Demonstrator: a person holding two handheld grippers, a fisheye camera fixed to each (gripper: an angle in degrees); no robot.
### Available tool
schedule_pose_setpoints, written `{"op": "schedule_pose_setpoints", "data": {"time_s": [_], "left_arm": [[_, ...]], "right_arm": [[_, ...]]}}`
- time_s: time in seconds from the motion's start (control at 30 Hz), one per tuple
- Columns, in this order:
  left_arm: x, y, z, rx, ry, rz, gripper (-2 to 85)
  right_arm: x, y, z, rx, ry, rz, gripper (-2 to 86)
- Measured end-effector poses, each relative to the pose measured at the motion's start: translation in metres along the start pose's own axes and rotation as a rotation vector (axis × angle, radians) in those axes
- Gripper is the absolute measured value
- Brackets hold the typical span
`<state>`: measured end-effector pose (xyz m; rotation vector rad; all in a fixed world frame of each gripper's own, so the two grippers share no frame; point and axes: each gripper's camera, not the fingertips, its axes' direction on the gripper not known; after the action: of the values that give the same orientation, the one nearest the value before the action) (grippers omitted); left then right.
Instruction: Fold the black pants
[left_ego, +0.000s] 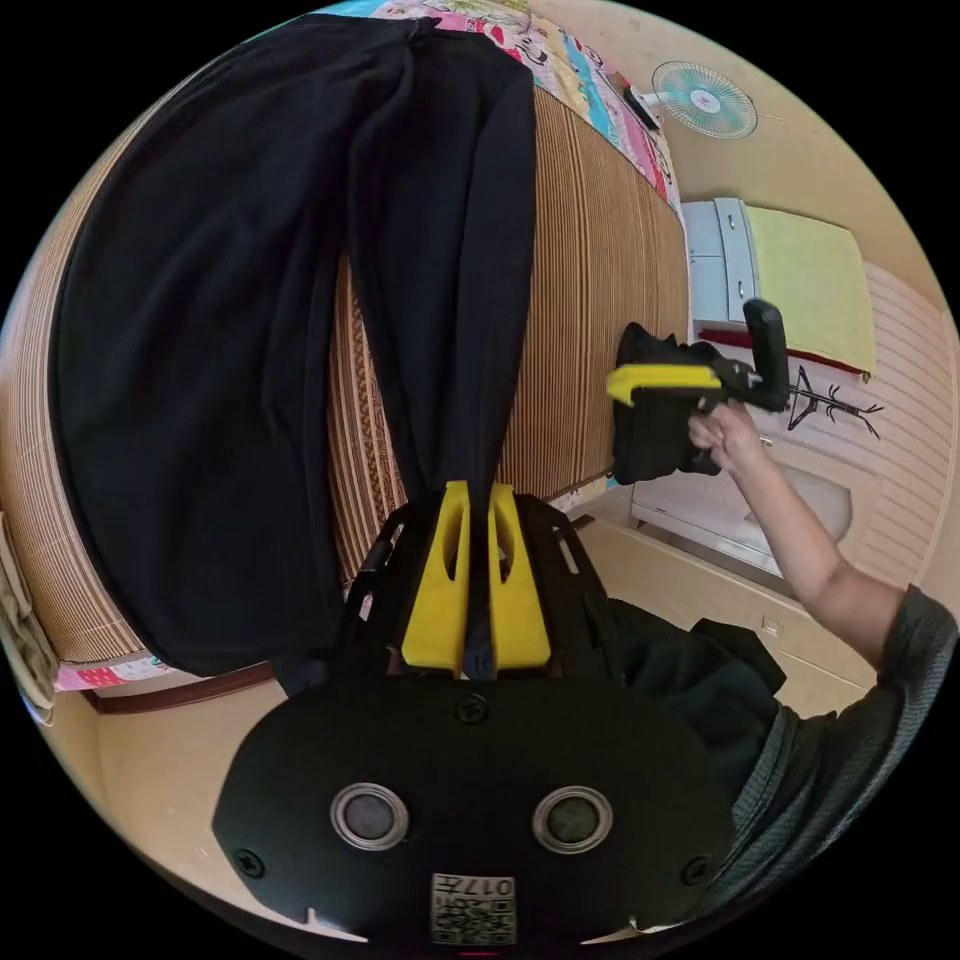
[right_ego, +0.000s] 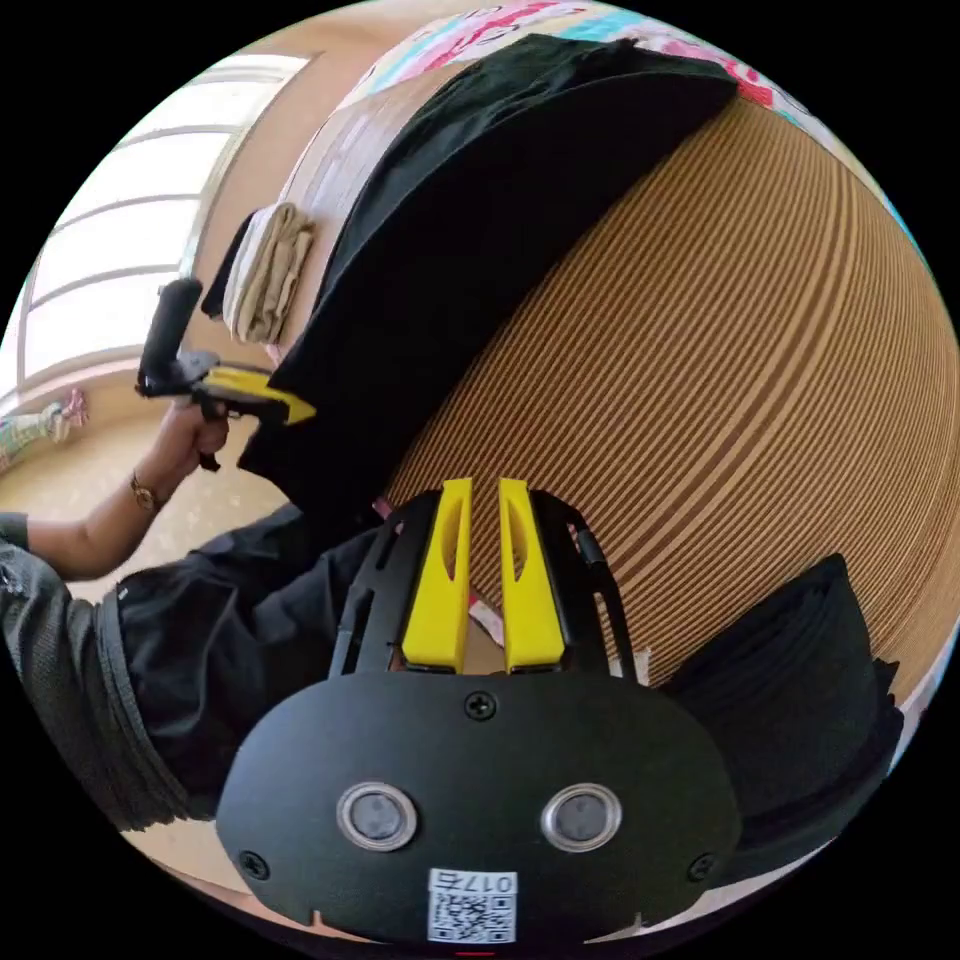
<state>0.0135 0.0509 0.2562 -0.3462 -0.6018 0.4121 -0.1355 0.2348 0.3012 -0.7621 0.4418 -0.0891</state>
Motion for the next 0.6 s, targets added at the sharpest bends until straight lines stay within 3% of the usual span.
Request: {"op": "schedule_pose_setpoints", "data": {"time_s": [0.1, 0.13, 0.23, 0.37, 0.5, 0.6], "left_arm": [[-0.001, 0.007, 0.003, 0.001, 0.006, 0.027, 0.8], [0.000, 0.009, 0.004, 0.001, 0.012, 0.027, 0.8], [0.005, 0.014, 0.012, 0.006, 0.039, 0.033, 0.8], [0.013, 0.020, 0.022, 0.027, 0.099, 0.080, 0.8], [-0.005, 0.035, 0.020, 0.097, 0.252, 0.088, 0.7], [-0.033, 0.053, 0.002, 0.158, 0.439, 0.112, 0.7]], "right_arm": [[0.039, -0.081, -0.043, 0.277, -0.235, 0.101, 10.8], [0.048, -0.115, -0.048, 0.313, -0.213, 0.166, 11.6], [0.043, -0.199, -0.049, 0.313, -0.019, 0.265, 12.9], [0.030, -0.267, -0.051, 0.365, 0.066, 0.319, 12.8], [0.006, -0.311, -0.015, 0.133, 0.495, 0.339, 4.2], [-0.065, -0.303, -0.010, 0.242, 0.681, 0.209, 3.0]]}}
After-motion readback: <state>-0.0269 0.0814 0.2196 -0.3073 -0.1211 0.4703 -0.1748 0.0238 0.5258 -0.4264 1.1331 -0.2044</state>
